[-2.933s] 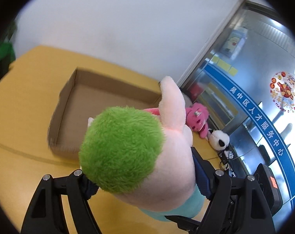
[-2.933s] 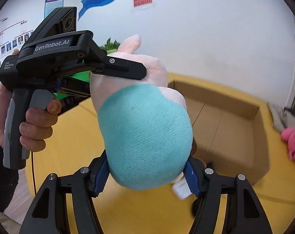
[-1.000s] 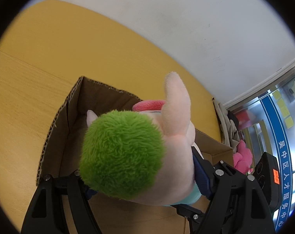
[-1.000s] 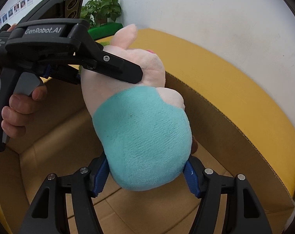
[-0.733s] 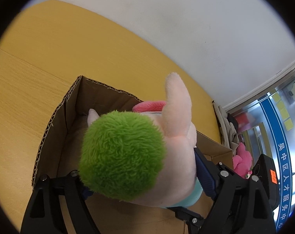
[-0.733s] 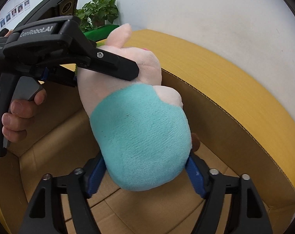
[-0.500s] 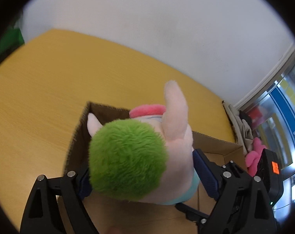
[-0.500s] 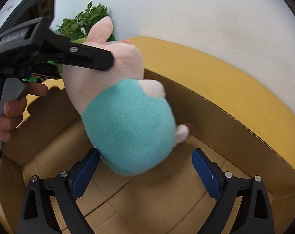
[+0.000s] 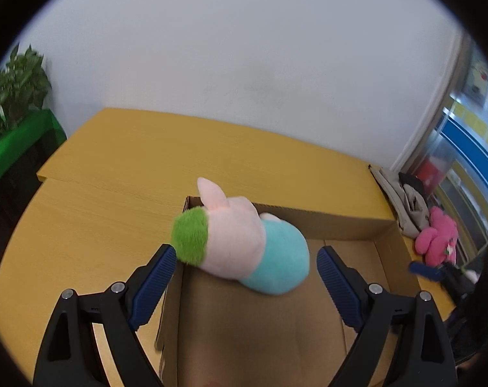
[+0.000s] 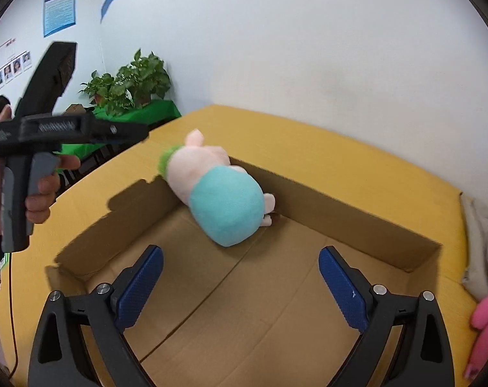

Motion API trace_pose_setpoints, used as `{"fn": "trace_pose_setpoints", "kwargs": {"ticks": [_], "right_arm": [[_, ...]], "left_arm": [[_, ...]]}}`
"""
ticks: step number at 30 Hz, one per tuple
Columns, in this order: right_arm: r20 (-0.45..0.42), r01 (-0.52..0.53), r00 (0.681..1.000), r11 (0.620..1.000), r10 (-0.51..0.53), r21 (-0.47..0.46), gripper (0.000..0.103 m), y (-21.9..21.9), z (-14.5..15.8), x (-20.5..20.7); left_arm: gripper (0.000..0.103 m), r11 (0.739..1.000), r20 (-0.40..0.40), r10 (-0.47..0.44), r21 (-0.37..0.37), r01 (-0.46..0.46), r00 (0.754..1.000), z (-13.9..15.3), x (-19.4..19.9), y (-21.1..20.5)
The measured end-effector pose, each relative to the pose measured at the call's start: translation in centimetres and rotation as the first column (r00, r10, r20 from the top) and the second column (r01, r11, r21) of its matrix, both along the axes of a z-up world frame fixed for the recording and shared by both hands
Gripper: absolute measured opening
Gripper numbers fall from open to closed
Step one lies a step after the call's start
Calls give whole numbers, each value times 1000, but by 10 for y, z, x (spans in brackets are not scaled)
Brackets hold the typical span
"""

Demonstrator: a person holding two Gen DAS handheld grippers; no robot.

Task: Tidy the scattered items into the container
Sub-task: 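Open the right gripper to drop the plush pig into the box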

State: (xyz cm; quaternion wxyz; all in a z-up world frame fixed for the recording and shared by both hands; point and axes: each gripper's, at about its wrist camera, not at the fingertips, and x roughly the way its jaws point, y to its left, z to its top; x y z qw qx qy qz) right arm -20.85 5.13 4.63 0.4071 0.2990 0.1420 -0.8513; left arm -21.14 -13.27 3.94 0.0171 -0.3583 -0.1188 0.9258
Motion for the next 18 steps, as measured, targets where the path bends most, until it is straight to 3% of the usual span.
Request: {"fn": "trace_pose_setpoints", "kwargs": {"ticks": [2,5,11,18], "right_arm": [[-28,12,1000,1000,-13,-17,103,3,25,18],[9,49,999,996,-48,-80,103,55,47,67],[48,196,980,979,-194,-60,103,80,25,103],[53,324,945,946,-323,8,103,104,-4,115]], "left_arm": [[90,1000,-36,-18,-24,17,999,6,27,10],[90,1000,-88,-14,-26,12,996,12,67,24],[90,996,-105,-34,-88,25,994,-6,107,69],[90,997,-26,-32,-75,30,999,-58,117,85]]}}
